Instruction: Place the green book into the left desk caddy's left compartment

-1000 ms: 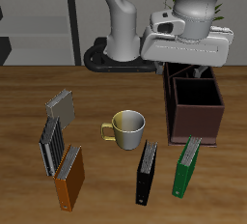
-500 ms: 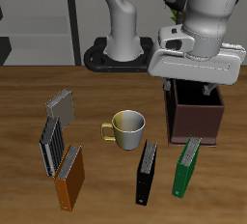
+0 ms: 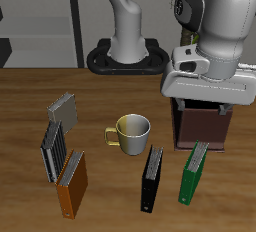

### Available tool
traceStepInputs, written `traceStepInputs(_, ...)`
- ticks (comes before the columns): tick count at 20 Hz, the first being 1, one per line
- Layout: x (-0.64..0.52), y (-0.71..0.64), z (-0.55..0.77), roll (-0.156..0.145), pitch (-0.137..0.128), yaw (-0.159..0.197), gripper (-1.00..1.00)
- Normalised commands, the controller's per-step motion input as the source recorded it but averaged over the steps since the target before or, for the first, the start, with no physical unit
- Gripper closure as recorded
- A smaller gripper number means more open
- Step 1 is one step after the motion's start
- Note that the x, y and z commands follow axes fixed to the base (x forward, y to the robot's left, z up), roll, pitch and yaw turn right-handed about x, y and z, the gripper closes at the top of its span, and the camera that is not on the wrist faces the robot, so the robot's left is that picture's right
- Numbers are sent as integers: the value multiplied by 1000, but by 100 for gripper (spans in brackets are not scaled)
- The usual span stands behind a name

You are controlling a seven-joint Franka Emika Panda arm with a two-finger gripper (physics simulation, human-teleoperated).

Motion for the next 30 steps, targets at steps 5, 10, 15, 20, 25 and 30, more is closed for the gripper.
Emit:
traceStepInputs(5,69,115,-326,35,1,-6,-100)
traceStepInputs(10,59,43,-297,19,0,-12,-100)
traceStepInputs(15,51,-56,-308,-12,7,-21,-100)
traceStepInputs(20,95,-90,-359,-5,30,-34,-100)
traceStepInputs(25,64,-18,-400,-2,50,-20,-100)
traceStepInputs(30,11,-31,-283,-5,36,-25,-100)
